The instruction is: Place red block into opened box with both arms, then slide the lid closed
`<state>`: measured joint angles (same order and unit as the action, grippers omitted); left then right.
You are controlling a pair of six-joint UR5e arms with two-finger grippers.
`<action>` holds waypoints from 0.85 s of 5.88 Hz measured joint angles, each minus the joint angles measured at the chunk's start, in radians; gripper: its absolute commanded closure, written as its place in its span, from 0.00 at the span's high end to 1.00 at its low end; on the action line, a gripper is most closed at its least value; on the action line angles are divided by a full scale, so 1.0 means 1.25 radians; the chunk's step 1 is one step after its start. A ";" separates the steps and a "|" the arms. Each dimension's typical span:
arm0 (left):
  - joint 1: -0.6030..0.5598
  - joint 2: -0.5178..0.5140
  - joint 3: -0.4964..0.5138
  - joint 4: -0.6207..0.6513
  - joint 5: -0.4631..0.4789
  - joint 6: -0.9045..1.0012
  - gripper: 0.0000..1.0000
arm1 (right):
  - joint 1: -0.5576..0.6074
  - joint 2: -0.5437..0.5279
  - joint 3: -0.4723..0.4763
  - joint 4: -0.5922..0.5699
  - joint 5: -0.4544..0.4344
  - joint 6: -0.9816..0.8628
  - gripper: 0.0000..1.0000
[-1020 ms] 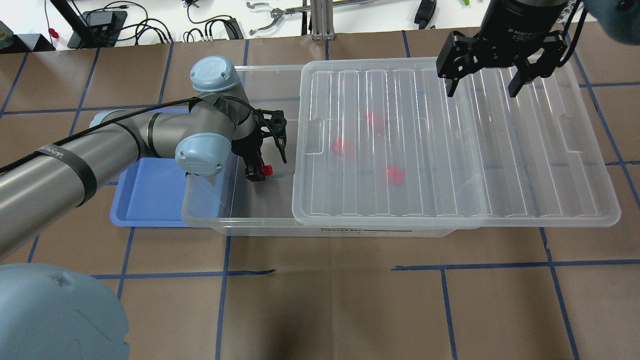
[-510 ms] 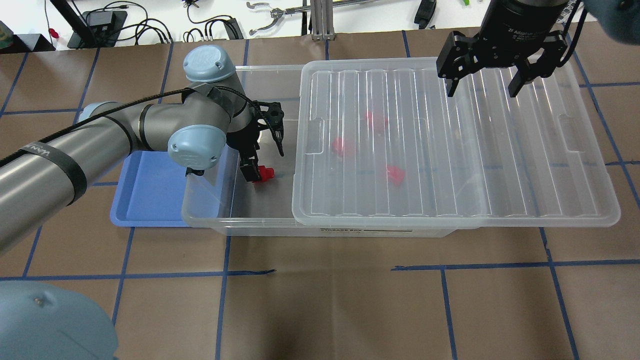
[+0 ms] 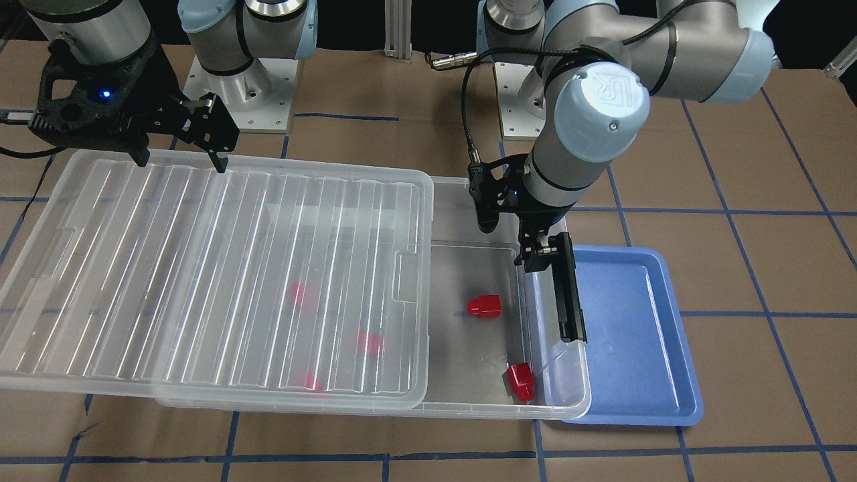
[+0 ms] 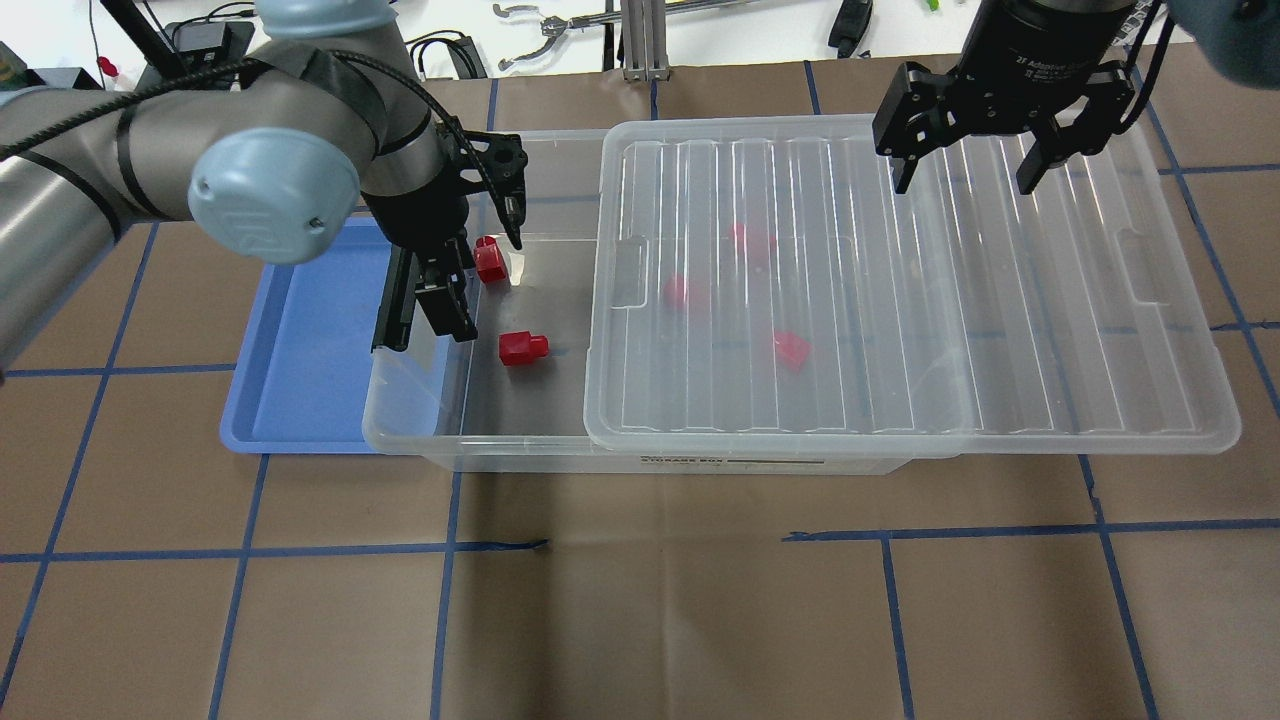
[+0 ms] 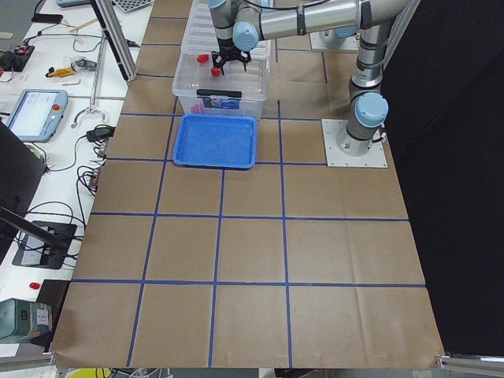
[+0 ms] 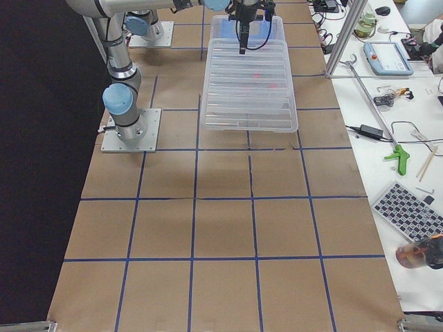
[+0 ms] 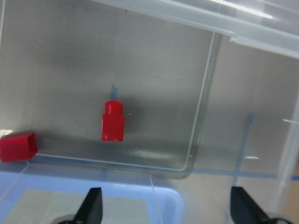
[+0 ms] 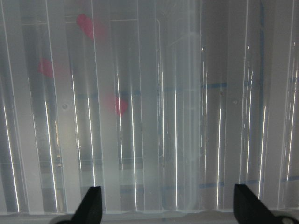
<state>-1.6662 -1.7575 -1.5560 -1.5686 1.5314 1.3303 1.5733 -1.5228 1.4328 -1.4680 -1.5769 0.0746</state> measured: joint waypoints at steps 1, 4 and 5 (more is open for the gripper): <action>0.001 0.019 0.064 -0.104 -0.001 -0.001 0.98 | 0.000 0.000 0.000 0.000 0.000 -0.001 1.00; 0.002 0.037 0.105 -0.176 0.004 -0.136 0.98 | -0.015 0.003 0.001 -0.003 -0.009 -0.040 1.00; 0.005 0.044 0.106 -0.172 0.006 -0.260 0.98 | -0.042 0.004 0.001 -0.006 -0.012 -0.095 1.00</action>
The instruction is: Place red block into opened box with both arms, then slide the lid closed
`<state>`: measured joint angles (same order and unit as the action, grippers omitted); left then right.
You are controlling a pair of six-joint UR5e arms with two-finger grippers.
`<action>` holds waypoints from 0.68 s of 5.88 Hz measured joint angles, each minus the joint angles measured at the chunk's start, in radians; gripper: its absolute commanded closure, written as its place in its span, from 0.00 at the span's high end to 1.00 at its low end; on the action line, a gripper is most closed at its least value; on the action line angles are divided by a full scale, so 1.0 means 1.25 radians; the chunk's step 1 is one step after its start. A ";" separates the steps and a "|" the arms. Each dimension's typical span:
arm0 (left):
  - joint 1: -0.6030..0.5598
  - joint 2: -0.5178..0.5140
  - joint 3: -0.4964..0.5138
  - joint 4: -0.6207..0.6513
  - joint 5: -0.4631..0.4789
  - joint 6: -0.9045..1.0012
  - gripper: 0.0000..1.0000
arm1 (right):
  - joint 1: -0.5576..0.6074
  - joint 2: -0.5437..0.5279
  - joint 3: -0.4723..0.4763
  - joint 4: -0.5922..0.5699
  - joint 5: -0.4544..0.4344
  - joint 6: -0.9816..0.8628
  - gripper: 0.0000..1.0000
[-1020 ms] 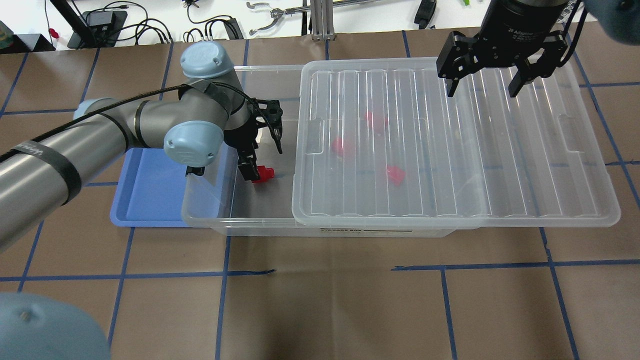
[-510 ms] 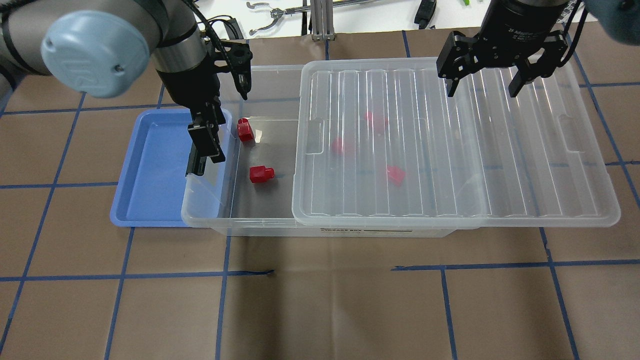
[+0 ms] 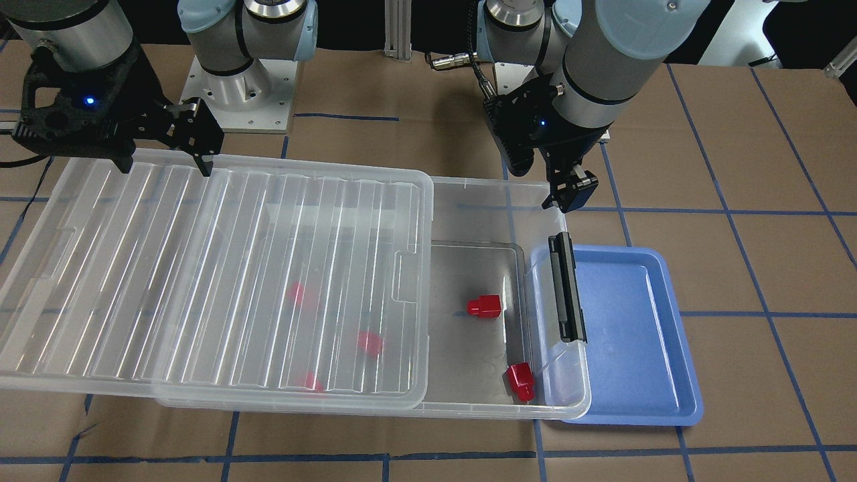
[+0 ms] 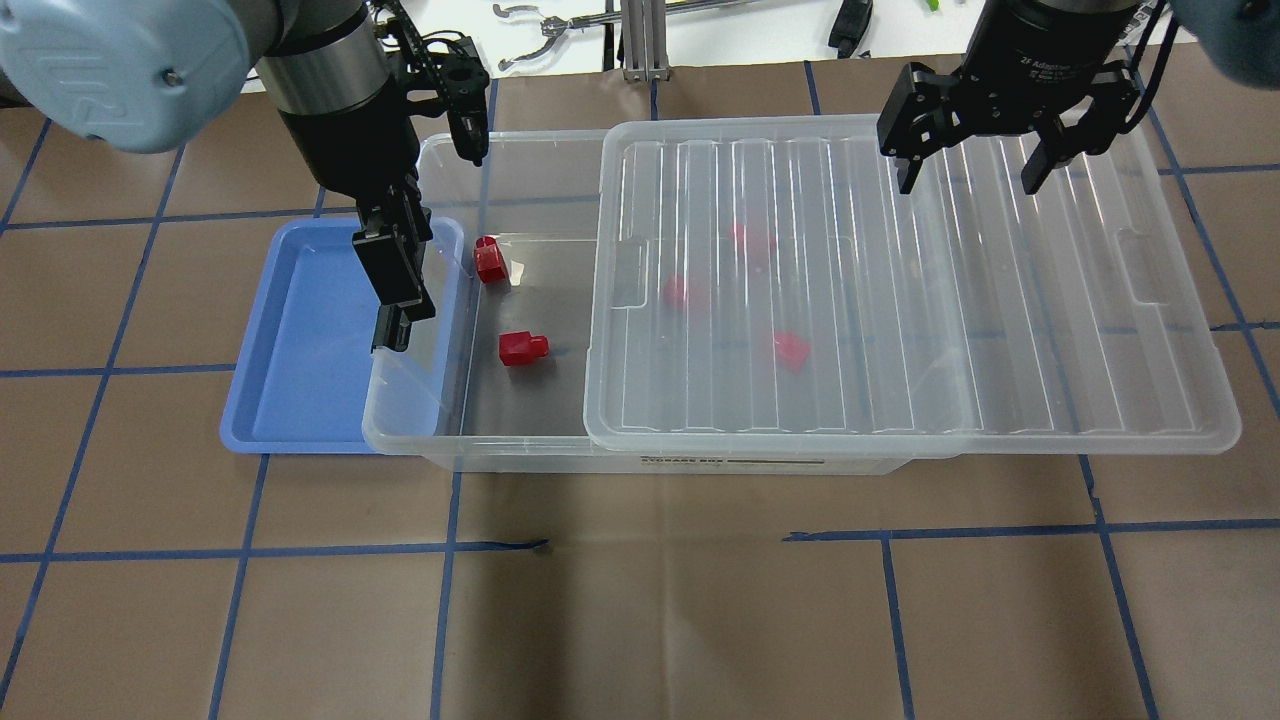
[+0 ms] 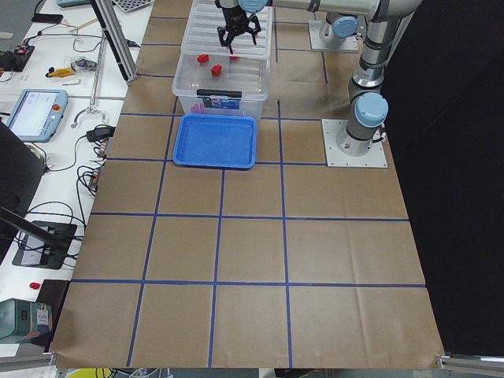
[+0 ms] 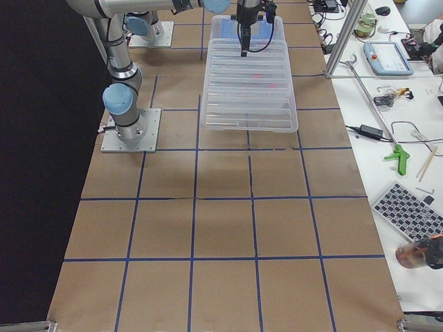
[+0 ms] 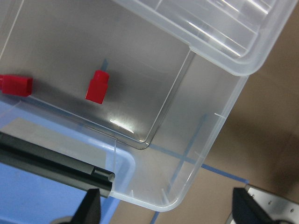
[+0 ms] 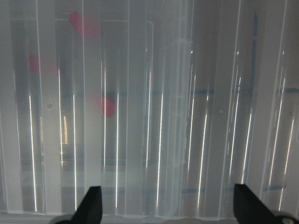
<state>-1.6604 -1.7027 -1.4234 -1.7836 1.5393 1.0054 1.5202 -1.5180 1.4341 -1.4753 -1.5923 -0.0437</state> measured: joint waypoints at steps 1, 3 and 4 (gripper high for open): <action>0.000 0.008 0.000 0.017 0.000 -0.143 0.98 | -0.051 0.000 0.000 -0.001 -0.001 -0.048 1.00; 0.004 0.028 -0.018 0.098 0.000 -0.401 0.98 | -0.184 0.007 0.002 -0.007 -0.001 -0.184 1.00; 0.007 0.051 -0.040 0.144 0.001 -0.555 0.98 | -0.244 0.016 0.003 -0.009 -0.012 -0.233 1.00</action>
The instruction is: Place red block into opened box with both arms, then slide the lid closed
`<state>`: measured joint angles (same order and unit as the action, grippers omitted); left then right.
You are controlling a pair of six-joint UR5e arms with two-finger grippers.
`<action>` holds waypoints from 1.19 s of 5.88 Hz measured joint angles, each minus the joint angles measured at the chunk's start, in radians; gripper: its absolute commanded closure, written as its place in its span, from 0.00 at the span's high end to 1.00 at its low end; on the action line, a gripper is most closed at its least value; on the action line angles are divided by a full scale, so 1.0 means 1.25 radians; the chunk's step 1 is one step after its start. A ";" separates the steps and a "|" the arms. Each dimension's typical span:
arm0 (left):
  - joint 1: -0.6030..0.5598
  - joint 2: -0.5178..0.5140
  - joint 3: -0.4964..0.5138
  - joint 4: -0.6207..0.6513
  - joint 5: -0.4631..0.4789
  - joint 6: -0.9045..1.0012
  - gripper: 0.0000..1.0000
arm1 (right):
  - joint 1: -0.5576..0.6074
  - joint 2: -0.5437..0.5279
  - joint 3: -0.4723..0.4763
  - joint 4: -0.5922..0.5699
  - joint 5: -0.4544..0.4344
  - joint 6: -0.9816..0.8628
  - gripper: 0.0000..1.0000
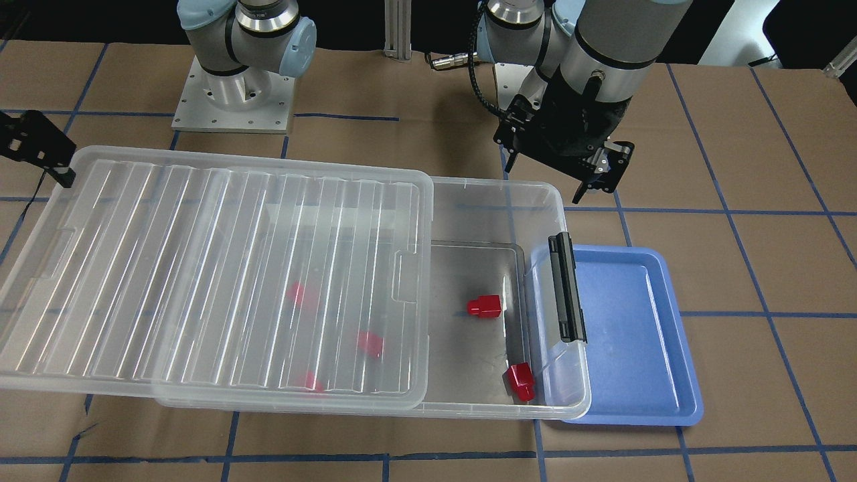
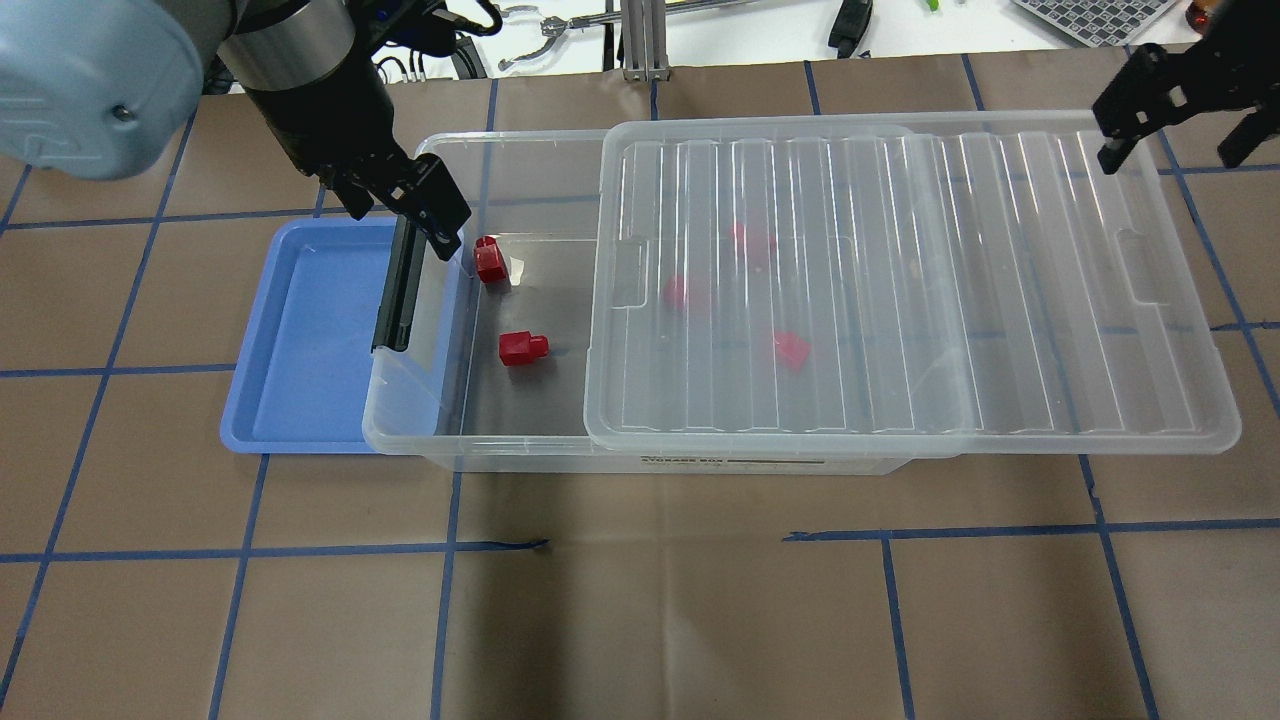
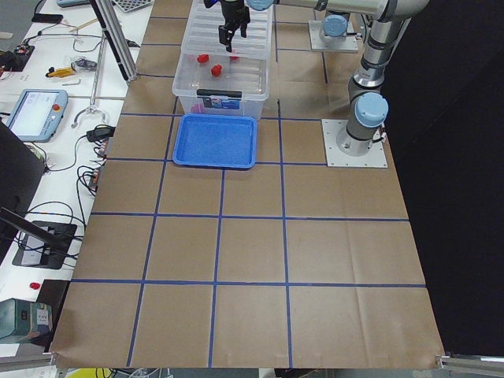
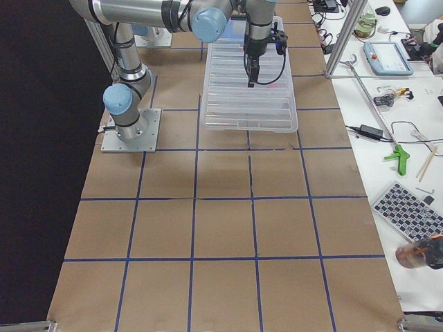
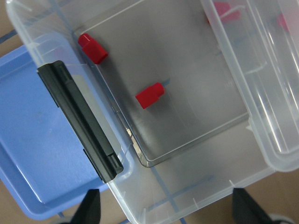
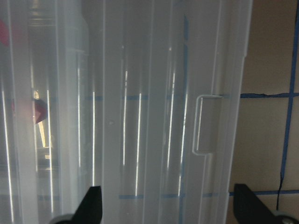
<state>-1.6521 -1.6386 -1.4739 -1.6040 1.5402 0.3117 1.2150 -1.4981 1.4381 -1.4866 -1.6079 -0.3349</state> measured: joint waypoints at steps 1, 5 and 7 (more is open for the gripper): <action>0.005 0.021 -0.016 0.020 0.000 -0.139 0.98 | -0.052 0.014 0.008 -0.015 -0.026 -0.033 1.00; 0.035 0.030 -0.015 -0.005 0.037 -0.270 0.98 | -0.190 0.028 0.168 -0.212 -0.088 -0.122 1.00; 0.036 0.030 -0.015 -0.001 0.049 -0.264 0.98 | -0.223 0.027 0.259 -0.295 -0.104 -0.129 1.00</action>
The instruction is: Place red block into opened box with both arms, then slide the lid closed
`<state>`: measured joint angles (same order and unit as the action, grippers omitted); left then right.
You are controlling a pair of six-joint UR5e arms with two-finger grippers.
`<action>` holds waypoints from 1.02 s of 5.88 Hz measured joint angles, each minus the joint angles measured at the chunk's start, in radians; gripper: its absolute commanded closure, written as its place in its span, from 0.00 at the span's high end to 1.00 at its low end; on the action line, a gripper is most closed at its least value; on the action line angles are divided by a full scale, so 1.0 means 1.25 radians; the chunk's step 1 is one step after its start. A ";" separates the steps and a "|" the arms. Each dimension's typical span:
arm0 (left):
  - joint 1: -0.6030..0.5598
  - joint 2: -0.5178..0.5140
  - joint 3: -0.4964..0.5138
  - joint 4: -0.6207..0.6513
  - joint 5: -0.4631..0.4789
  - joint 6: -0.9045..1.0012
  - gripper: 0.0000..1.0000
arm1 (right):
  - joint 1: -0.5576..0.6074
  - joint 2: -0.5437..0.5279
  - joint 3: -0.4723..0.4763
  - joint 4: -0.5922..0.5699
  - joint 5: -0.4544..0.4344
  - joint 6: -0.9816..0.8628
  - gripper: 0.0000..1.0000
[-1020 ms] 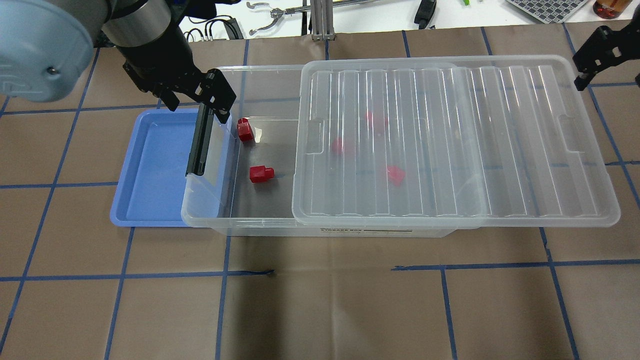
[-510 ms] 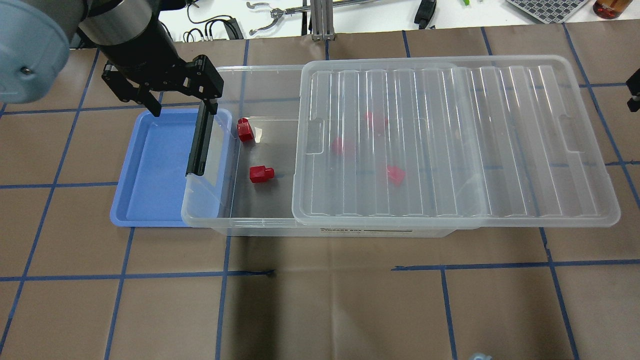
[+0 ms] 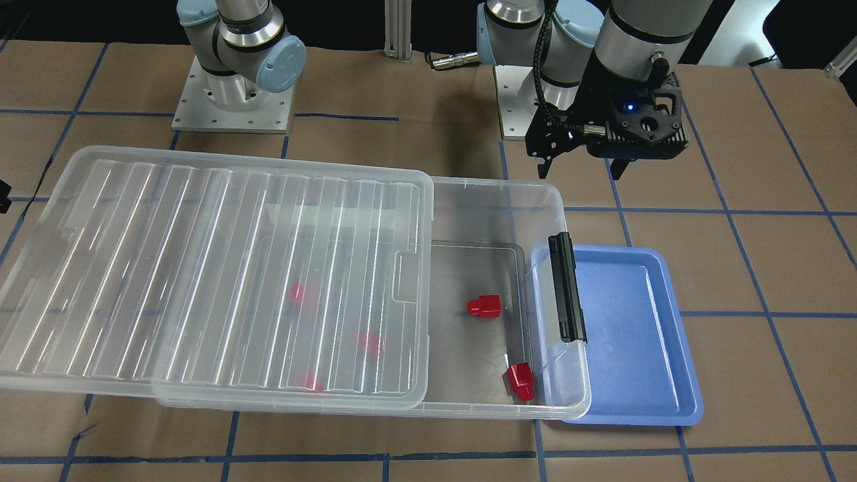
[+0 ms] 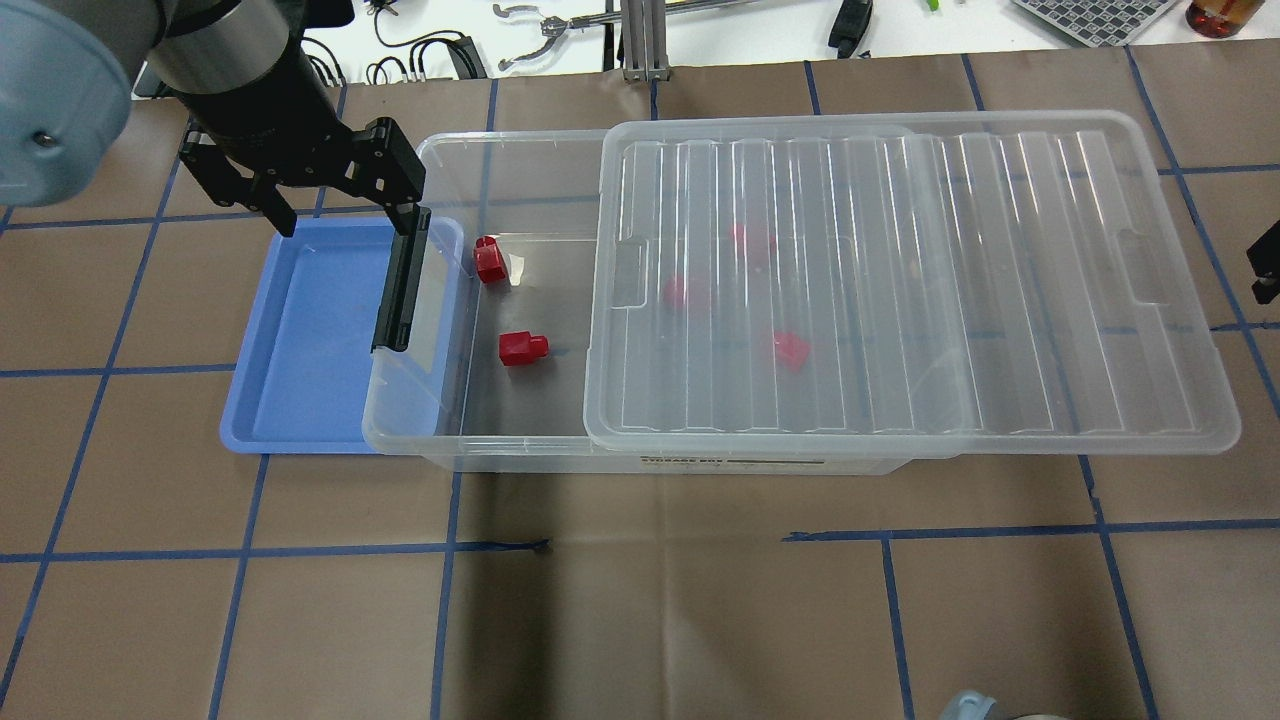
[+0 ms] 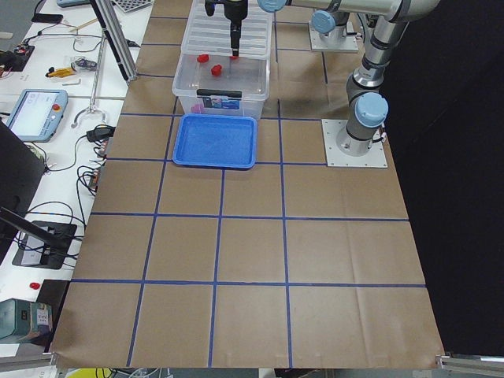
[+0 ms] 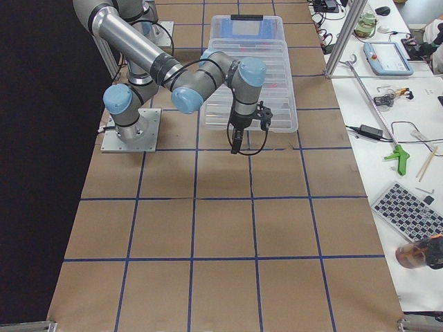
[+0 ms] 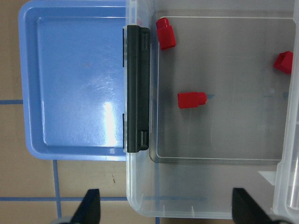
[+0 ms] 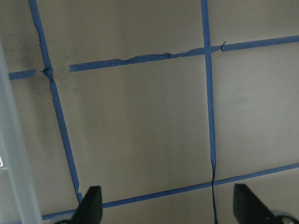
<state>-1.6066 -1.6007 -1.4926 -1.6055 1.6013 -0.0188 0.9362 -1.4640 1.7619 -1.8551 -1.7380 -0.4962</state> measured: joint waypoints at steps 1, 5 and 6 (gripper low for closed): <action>0.000 0.000 0.000 0.002 -0.003 -0.005 0.98 | -0.011 0.000 0.018 -0.014 0.003 0.001 1.00; 0.000 0.000 -0.009 0.011 -0.007 -0.006 0.98 | -0.012 -0.007 0.046 -0.017 0.050 0.058 0.99; 0.000 -0.001 -0.010 0.012 -0.007 -0.007 0.98 | -0.009 -0.012 0.053 -0.016 0.052 0.072 1.00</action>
<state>-1.6061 -1.6014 -1.5052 -1.5903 1.5924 -0.0270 0.9249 -1.4790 1.8283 -1.8750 -1.6724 -0.4061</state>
